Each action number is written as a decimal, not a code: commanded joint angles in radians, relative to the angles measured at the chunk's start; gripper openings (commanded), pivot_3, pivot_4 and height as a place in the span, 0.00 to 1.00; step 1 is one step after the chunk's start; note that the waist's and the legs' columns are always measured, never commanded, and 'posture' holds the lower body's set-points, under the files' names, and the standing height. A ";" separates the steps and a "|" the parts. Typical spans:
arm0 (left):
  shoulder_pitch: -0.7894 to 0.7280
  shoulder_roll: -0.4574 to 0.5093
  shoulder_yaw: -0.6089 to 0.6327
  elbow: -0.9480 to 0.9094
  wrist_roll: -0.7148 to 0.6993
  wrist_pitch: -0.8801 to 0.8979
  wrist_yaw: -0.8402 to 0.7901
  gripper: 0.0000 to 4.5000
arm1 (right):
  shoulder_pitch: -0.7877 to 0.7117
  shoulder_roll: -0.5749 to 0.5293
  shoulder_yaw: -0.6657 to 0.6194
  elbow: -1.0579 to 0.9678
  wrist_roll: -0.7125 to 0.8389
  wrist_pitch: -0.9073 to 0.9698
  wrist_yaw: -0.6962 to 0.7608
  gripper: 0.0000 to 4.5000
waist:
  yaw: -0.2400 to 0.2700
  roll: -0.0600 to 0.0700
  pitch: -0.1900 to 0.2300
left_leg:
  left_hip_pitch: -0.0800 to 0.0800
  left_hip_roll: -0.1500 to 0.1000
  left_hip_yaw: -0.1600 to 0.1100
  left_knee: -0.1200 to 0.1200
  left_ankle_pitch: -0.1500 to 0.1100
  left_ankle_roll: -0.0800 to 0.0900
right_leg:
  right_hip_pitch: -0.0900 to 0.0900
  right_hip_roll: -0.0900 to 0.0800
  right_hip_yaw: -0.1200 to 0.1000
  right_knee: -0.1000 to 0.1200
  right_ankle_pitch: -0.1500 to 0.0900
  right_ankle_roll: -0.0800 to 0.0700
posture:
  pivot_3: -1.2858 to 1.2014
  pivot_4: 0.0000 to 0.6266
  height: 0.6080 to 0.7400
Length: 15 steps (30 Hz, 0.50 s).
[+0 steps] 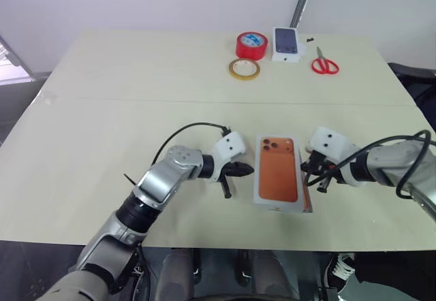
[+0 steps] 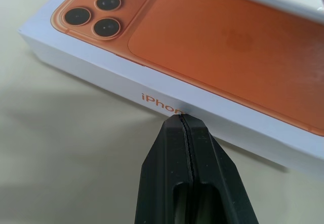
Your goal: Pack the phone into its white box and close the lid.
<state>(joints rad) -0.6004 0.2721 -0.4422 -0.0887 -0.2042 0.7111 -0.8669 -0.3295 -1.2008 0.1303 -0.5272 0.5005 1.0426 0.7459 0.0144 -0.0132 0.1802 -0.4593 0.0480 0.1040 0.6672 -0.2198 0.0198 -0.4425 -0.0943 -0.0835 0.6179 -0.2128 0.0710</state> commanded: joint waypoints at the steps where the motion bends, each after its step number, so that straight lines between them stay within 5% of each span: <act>1: -0.031 -0.043 -0.019 -0.027 -0.020 -0.019 -0.013 0.00 | 0.007 -0.004 -0.039 -0.040 0.001 -0.023 0.034 0.01 | 0.000 0.000 0.000 | 0.000 0.000 0.000 0.000 0.000 0.000 | 0.000 0.000 0.000 0.000 0.000 0.000 | 0.52 0.24 1.00; 15: -0.038 -0.060 -0.045 -0.010 -0.003 -0.025 -0.027 0.00 | 0.034 0.015 -0.056 0.003 -0.057 -0.029 0.054 0.01 | 0.000 0.000 0.000 | 0.000 0.000 0.000 0.000 0.000 0.000 | 0.000 0.000 0.000 0.001 0.000 0.000 | 0.52 0.24 1.00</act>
<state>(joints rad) -0.6131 0.2353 -0.4668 -0.0763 -0.1985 0.7108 -0.8851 -0.2925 -1.1951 0.1013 -0.5010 0.4350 1.0397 0.7800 0.0145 -0.0132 0.1802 -0.4592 0.0476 0.1039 0.6675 -0.2197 0.0199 -0.4424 -0.0941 -0.0835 0.6187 -0.2127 0.0712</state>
